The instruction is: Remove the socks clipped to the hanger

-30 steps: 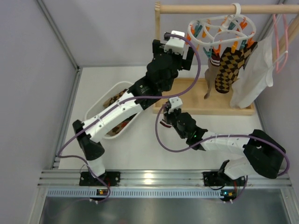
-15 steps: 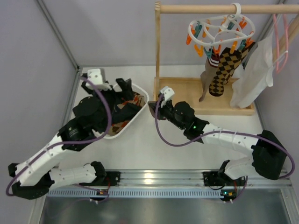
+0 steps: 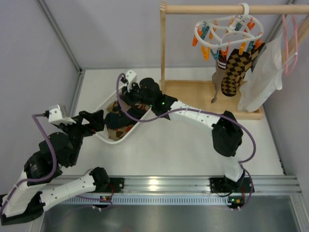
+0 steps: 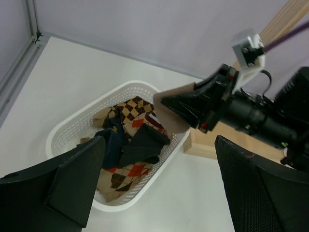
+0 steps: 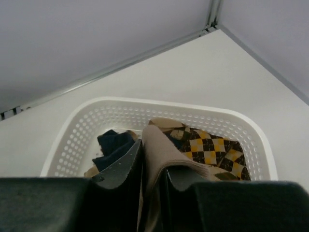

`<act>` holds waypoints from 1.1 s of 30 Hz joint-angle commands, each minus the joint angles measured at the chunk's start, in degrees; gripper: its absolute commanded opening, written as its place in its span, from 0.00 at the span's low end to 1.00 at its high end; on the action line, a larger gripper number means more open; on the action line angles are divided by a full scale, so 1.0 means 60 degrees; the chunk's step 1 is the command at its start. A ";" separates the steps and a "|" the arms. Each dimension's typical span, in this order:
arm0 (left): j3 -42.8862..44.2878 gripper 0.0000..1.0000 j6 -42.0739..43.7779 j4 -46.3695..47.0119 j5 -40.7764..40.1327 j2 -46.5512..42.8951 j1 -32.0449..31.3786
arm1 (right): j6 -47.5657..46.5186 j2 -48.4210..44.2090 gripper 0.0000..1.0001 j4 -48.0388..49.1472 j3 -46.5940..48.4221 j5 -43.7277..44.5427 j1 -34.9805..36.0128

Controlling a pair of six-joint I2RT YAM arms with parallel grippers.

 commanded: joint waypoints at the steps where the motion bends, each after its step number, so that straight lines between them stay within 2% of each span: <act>1: -0.0506 0.99 -0.0431 -0.1004 0.0179 -0.0557 0.0001 | -0.0050 0.1195 0.19 -0.1197 0.1820 -0.0282 0.0006; 2: -0.0580 0.99 -0.0475 -0.1034 0.0165 -0.0632 0.0001 | -0.0049 0.1647 0.46 -0.1372 0.2088 -0.0120 0.0006; 3: -0.0683 0.99 -0.0490 -0.1078 0.0179 -0.0705 0.0016 | -0.0035 0.1797 0.56 -0.1519 0.2323 0.0026 0.0006; 6: -0.0947 0.98 -0.0504 -0.1079 0.0194 -0.0779 0.0016 | -0.0049 0.2178 0.61 -0.2206 0.3027 0.0394 -0.0008; 7: -0.1005 0.98 -0.0519 -0.1064 0.0209 -0.0765 0.0016 | -0.0049 0.2179 0.65 -0.2325 0.3261 0.0409 -0.0008; 8: -0.1122 0.98 -0.0548 -0.1049 0.0209 -0.0736 0.0016 | -0.0049 0.2063 0.74 -0.2399 0.3277 0.0452 -0.0008; 12: -0.1240 0.98 -0.0768 -0.1049 0.0326 -0.0677 0.0016 | 0.0346 0.0732 0.78 -0.2079 0.2153 0.0920 -0.0008; 14: -0.1182 0.99 -0.0870 -0.1020 0.0515 -0.0589 0.0001 | 0.0535 -0.0435 0.85 -0.1873 0.0953 0.1534 -0.0023; 16: -0.1167 0.99 -0.0987 -0.1005 0.0749 -0.0443 0.0016 | 0.0813 -0.1361 0.87 -0.1697 -0.0584 0.1799 -0.0096; 17: -0.1153 0.98 -0.1263 -0.0991 0.1012 -0.0355 0.0016 | 0.0974 -0.2381 0.92 -0.1653 -0.1155 0.1858 -0.0154; 18: -0.1167 0.98 -0.1411 -0.0933 0.1159 -0.0093 0.0001 | 0.1077 -0.2913 0.93 -0.1305 -0.2321 0.1859 -0.0184; 21: -0.1094 0.98 -0.1603 -0.0801 0.1568 0.1045 0.0016 | 0.1385 -0.4979 0.97 -0.1520 -0.4330 0.1990 -0.0345; 25: -0.0656 0.98 -0.1749 -0.0246 0.2243 0.2924 0.0001 | 0.1926 -0.7498 1.00 -0.3055 -0.6240 0.3145 -0.0463; 27: -0.0684 0.98 -0.1589 0.0455 0.3001 0.3742 0.0001 | 0.2336 -0.9226 1.00 -0.3961 -0.7234 0.4036 -0.0477; 28: -0.0814 0.99 -0.1472 0.1330 0.3311 0.3936 0.0001 | 0.2469 -0.9841 0.99 -0.4242 -0.7530 0.4317 -0.0492; 29: -0.0932 0.98 -0.1196 0.1947 0.3691 0.4112 -0.0013 | 0.2630 -1.1080 0.99 -0.4550 -0.7765 0.4653 -0.0492; 30: -0.1005 0.99 -0.1033 0.2490 0.4058 0.4476 -0.0013 | 0.2907 -1.1687 0.99 -0.5264 -0.8086 0.5382 -0.0492; 31: -0.1079 0.99 -0.0858 0.3714 0.4917 0.4668 0.0001 | 0.3054 -1.2273 0.99 -0.5604 -0.8191 0.5868 -0.0492; 32: -0.1195 0.99 -0.0349 0.4350 0.5433 0.5120 -0.0013 | 0.3186 -1.3352 0.99 -0.5970 -0.8250 0.6380 -0.0492; 33: -0.1240 0.99 0.0048 0.4951 0.6004 0.5385 0.0001 | 0.3376 -1.3870 0.99 -0.6220 -0.8294 0.7357 -0.0492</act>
